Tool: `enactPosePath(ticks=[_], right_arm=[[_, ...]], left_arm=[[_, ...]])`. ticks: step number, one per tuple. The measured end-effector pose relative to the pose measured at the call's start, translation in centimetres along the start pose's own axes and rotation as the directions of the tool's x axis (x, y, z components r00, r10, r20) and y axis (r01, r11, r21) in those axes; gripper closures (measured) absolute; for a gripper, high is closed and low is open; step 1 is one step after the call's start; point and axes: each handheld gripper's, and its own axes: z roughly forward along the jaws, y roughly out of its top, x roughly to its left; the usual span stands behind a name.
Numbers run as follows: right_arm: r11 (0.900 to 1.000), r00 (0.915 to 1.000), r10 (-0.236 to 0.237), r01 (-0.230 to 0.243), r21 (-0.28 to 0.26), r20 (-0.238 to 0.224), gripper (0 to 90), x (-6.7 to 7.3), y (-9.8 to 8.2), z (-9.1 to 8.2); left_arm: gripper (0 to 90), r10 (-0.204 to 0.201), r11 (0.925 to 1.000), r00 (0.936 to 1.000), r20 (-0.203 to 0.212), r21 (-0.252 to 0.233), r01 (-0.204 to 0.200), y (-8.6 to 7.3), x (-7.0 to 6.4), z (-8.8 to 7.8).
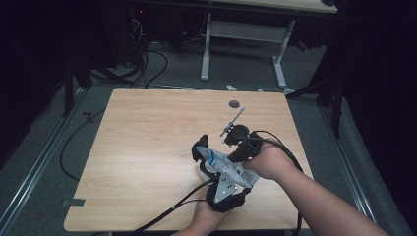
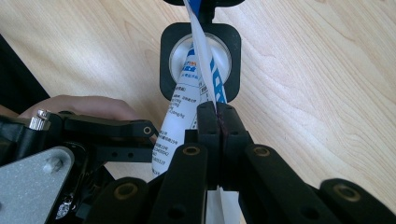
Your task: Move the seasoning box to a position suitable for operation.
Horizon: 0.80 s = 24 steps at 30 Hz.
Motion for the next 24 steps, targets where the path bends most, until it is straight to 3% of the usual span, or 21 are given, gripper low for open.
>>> enactPosePath(ticks=[24], right_arm=[[1.000, 1.0000, -0.002, 0.002, -0.004, 0.009, 89.6, 0.06, 0.22, -0.07]], left_arm=[[54.9, -0.020, 0.9996, 0.9998, 0.002, -0.020, 0.020, 0.34, 0.03, 0.10]])
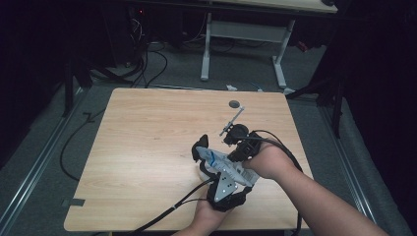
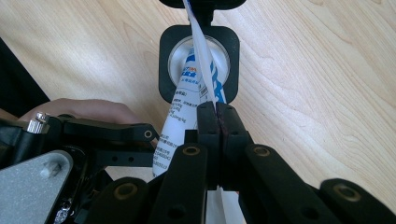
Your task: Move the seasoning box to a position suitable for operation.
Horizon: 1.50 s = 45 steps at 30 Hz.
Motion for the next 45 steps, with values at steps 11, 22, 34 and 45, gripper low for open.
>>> enactPosePath(ticks=[11, 22, 34, 45], right_arm=[[1.000, 1.0000, 0.003, -0.003, -0.010, -0.005, 89.7, -0.1, -0.3, 0.1], [1.000, 0.9997, 0.008, -0.009, -0.013, -0.023, 89.7, -0.3, -1.2, 0.6], [1.000, 0.9994, 0.024, -0.024, -0.008, -0.027, 89.1, -0.3, -1.4, 0.6], [1.000, 0.9994, 0.019, -0.019, -0.015, -0.031, 86.4, -0.4, -1.3, 0.9]], left_arm=[[55.1, 0.015, 0.9998, 0.9999, -0.002, 0.013, -0.015, -0.4, 0.0, 0.1], [56.1, 0.040, 0.9986, 0.9992, -0.003, 0.035, -0.040, -1.2, -0.4, 0.1], [56.5, 0.064, 0.9969, 0.9979, -0.007, 0.046, -0.064, -1.4, -0.4, 0.1], [56.8, 0.068, 0.9965, 0.9977, -0.008, 0.050, -0.067, -1.5, -0.5, 0.2]])
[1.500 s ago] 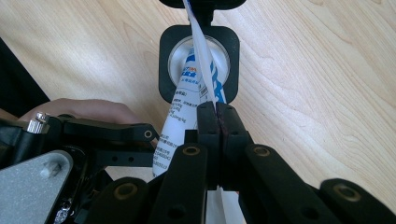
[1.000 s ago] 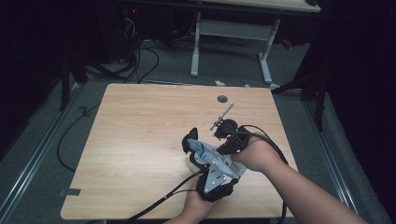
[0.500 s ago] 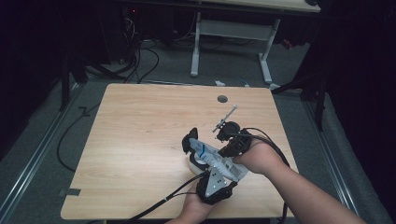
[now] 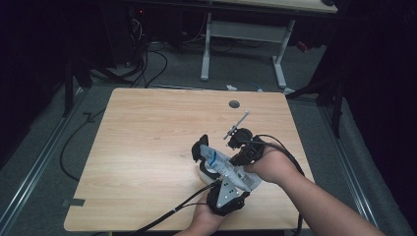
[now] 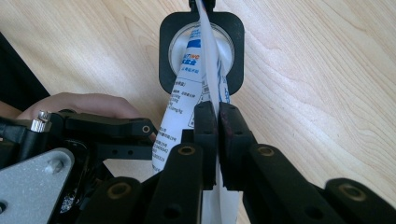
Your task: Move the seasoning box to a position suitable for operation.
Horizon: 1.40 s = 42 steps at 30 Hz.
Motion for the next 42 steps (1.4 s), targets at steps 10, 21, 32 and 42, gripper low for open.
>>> enactPosePath(ticks=[10, 21, 32, 42], right_arm=[[1.000, 0.9999, -0.015, 0.015, 0.011, 0.006, 89.9, 0.2, 0.1, 0.0], [1.000, 0.9999, -0.013, 0.013, 0.012, 0.000, 90.0, 0.4, -0.1, -0.2], [1.000, 1.0000, -0.002, 0.002, 0.006, -0.001, 90.0, 0.3, -0.3, -0.3], [1.000, 0.9998, 0.020, -0.020, -0.011, -0.001, 90.0, -0.1, -0.8, -0.7]], left_arm=[[57.0, -0.005, 1.0000, 1.0000, 0.004, 0.003, 0.005, -0.3, 0.0, -0.1], [57.0, -0.019, 0.9998, 0.9998, 0.008, -0.003, 0.019, -0.6, 0.0, -0.4], [56.7, -0.030, 0.9996, 0.9994, 0.017, 0.000, 0.030, -0.9, 0.2, -0.6], [45.0, -0.045, 0.9990, 0.9976, 0.053, 0.005, 0.045, -1.5, 0.6, -1.0]])
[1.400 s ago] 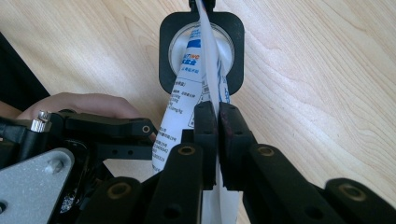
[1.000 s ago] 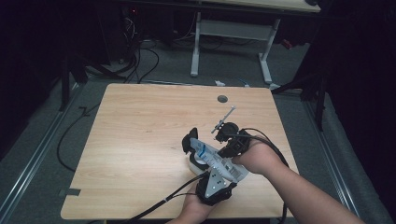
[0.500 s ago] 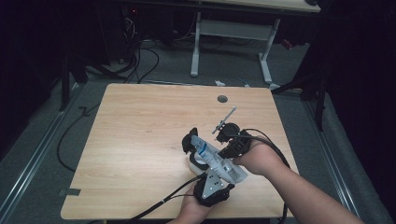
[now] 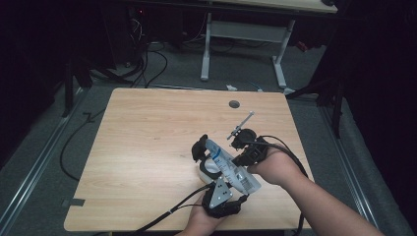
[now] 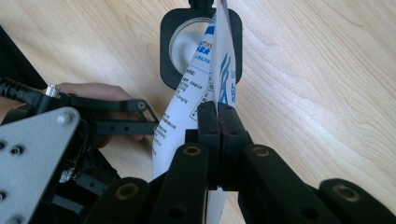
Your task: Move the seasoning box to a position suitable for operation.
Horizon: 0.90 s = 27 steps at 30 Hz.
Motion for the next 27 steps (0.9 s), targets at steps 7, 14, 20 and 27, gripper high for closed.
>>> enactPosePath(ticks=[7, 14, 20, 27], right_arm=[[1.000, 0.9999, 0.015, -0.015, -0.010, -0.001, 90.0, -0.6, -0.6, -0.5], [0.999, 0.9992, 0.039, -0.038, -0.025, 0.011, 90.0, -1.2, -1.1, -1.0], [0.997, 0.9974, 0.071, -0.070, -0.041, 0.011, 90.0, -1.7, -1.9, -1.3], [0.994, 0.9961, 0.087, -0.085, -0.070, 0.017, 90.0, -2.5, -2.9, -1.4]], left_arm=[[42.0, -0.001, 1.0000, 1.0000, -0.001, -0.001, 0.001, -0.3, 0.3, -0.7], [40.5, -0.008, 1.0000, 1.0000, 0.003, -0.002, 0.008, -0.8, 0.8, -1.4], [40.1, -0.009, 0.9999, 1.0000, -0.002, -0.005, 0.009, -1.2, 1.3, -2.4], [40.0, -0.013, 0.9999, 0.9998, -0.011, 0.001, 0.013, -1.6, 2.0, -3.5]])
